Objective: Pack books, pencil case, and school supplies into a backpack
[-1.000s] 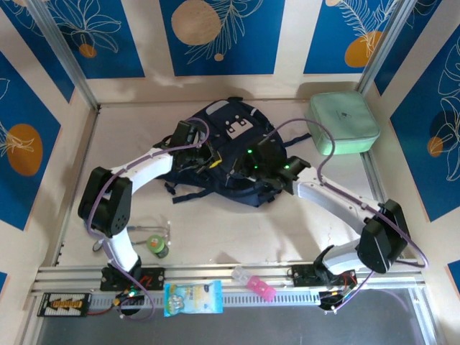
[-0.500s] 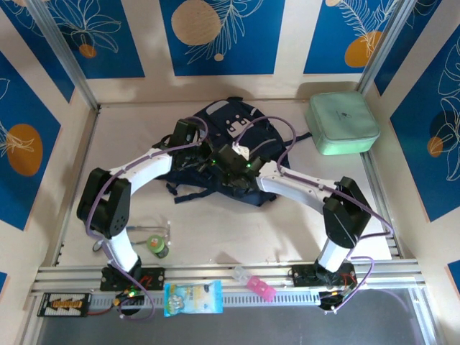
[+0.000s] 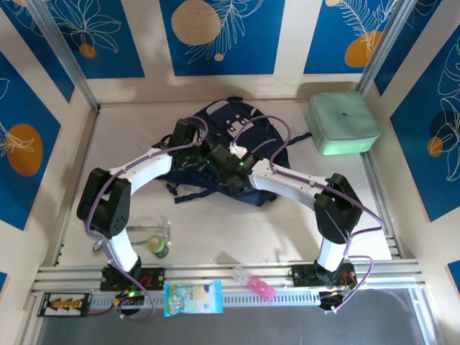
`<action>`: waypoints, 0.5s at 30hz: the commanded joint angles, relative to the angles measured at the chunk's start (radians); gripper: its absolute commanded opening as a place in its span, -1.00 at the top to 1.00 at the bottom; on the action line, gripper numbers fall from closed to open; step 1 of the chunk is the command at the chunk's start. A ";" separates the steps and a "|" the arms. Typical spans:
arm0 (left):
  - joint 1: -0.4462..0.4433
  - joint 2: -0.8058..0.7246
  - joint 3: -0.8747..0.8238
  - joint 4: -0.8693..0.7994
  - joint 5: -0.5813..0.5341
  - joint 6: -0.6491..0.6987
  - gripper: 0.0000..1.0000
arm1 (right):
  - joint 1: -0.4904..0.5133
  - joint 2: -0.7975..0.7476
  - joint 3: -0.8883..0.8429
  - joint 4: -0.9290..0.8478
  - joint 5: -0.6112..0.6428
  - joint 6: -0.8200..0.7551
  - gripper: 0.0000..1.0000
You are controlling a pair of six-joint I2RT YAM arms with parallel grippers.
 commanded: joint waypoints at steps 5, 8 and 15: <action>0.013 -0.040 0.046 0.078 0.057 -0.011 1.00 | 0.028 0.022 0.021 -0.061 0.050 0.044 0.55; 0.015 -0.040 0.048 0.074 0.059 -0.011 1.00 | 0.031 0.027 0.021 -0.070 0.048 0.044 0.52; 0.016 -0.044 0.045 0.069 0.059 -0.009 1.00 | 0.007 0.058 0.038 -0.032 0.047 0.014 0.53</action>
